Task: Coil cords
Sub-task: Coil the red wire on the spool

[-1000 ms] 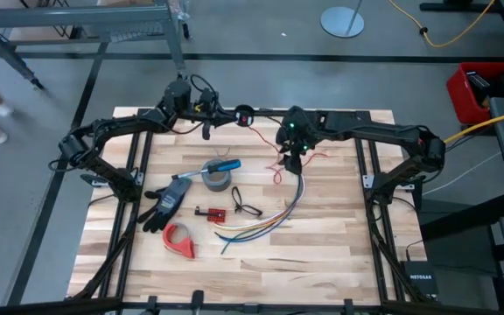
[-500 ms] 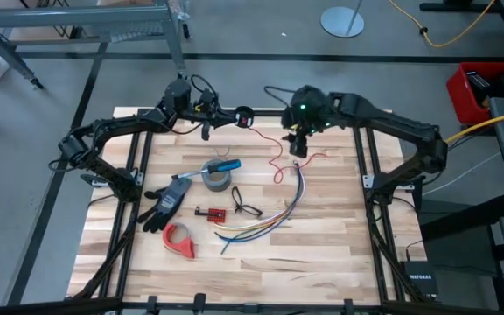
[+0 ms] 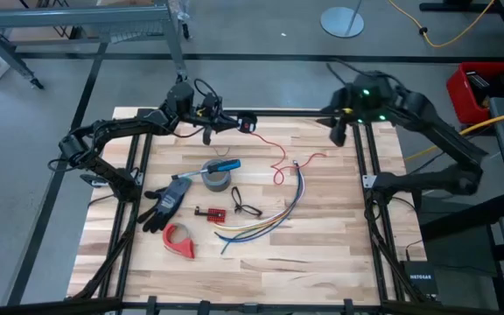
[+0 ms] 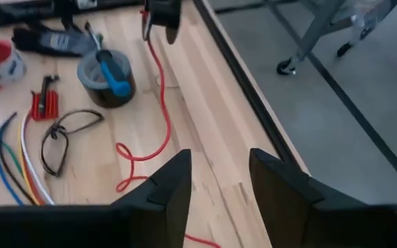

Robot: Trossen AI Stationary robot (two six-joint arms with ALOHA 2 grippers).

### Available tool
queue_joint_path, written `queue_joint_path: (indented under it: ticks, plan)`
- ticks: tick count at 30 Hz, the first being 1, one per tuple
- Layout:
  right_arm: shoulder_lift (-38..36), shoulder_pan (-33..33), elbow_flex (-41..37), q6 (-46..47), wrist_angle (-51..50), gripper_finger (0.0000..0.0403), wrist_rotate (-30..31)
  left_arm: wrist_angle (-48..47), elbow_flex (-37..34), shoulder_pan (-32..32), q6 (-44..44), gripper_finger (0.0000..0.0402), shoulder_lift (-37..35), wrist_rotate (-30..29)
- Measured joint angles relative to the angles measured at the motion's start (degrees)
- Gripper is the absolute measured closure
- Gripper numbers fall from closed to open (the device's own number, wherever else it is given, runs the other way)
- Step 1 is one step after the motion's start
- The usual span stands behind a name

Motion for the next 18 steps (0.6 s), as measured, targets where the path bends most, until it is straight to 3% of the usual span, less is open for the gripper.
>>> queue_joint_path:
  ticks: [5, 10, 14, 18]
  plan:
    - [-10.07, -0.70, -13.01, 4.13, 10.26, 0.0253, -0.61, 1.61, -0.02, -2.93, -0.03, 0.0401, 0.00, -0.16]
    - [-17.09, -0.68, -26.96, 9.43, 27.25, 0.0253, -5.06, 7.13, -0.02, -7.91, 0.00, 0.0401, 0.00, -2.35]
    - [-17.21, -0.66, -36.09, 14.97, 41.51, 0.0253, -11.06, 11.09, -0.02, -12.16, 0.04, 0.0402, 0.00, -5.97]
    - [-15.04, -0.62, -42.09, 19.52, 50.88, 0.0253, -11.82, 11.53, -0.02, -16.36, 2.87, 0.0402, 0.02, -11.21]
